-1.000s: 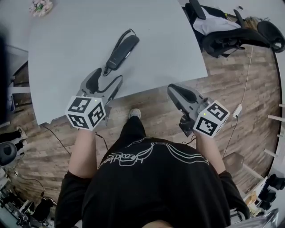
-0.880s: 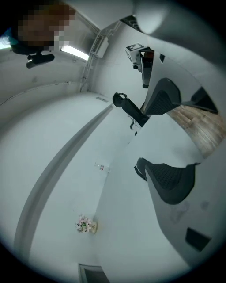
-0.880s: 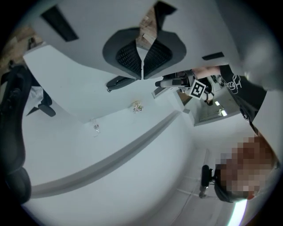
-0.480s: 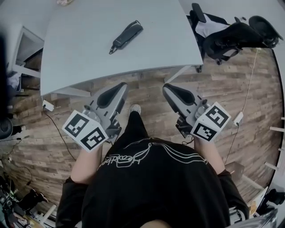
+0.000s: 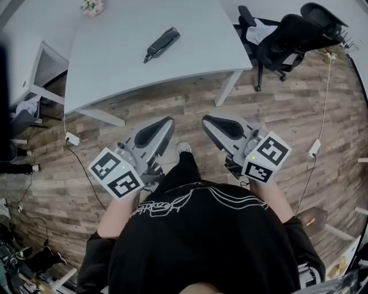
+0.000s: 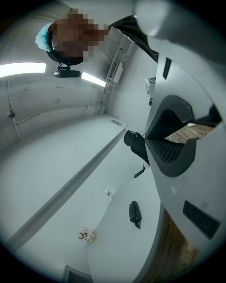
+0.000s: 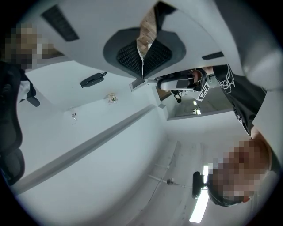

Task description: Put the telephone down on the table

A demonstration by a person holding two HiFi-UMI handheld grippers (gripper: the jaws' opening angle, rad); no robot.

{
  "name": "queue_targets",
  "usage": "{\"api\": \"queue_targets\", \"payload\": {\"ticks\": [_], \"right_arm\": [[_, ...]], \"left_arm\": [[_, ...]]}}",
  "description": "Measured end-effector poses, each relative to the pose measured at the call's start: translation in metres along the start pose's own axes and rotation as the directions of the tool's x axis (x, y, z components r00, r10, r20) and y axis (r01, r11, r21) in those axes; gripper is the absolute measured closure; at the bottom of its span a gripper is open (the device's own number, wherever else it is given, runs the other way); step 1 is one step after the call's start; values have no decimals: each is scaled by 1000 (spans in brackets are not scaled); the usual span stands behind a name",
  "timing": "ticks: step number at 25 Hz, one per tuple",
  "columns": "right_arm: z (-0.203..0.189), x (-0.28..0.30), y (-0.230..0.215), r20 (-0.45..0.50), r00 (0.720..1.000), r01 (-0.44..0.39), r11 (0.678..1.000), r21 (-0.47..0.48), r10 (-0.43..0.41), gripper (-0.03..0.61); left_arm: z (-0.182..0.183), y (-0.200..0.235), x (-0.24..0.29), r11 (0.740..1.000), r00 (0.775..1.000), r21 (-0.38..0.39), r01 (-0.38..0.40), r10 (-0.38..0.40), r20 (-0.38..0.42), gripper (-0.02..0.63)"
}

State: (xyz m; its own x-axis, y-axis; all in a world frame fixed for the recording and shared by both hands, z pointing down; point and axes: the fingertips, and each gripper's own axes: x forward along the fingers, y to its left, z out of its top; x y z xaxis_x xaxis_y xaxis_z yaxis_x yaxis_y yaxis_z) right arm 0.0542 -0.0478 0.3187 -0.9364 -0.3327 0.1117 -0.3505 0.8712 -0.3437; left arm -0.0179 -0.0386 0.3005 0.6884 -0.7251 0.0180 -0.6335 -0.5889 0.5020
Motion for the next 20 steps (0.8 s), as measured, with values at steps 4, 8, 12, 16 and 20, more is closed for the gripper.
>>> {"api": "queue_targets", "payload": {"ticks": [4, 8, 12, 16, 20], "right_arm": [[-6, -12, 10, 19, 1000, 8, 1000, 6, -8, 535], [-16, -23, 16, 28, 999, 22, 1000, 15, -23, 535], [-22, -26, 17, 25, 999, 36, 999, 27, -37, 535], [-24, -21, 17, 24, 999, 40, 999, 35, -41, 535], [-29, -20, 25, 20, 999, 34, 999, 37, -35, 535]], "left_arm": [[-5, -12, -13, 1000, 1000, 22, -11, 11, 4, 607], [-13, -17, -21, 1000, 1000, 14, -20, 19, 9, 607], [-24, -19, -24, 1000, 1000, 6, -3, 3, -15, 607], [-26, -19, -21, 1000, 1000, 5, 15, -15, -26, 607], [-28, -24, -26, 1000, 999, 1, 25, -25, -20, 607]]}}
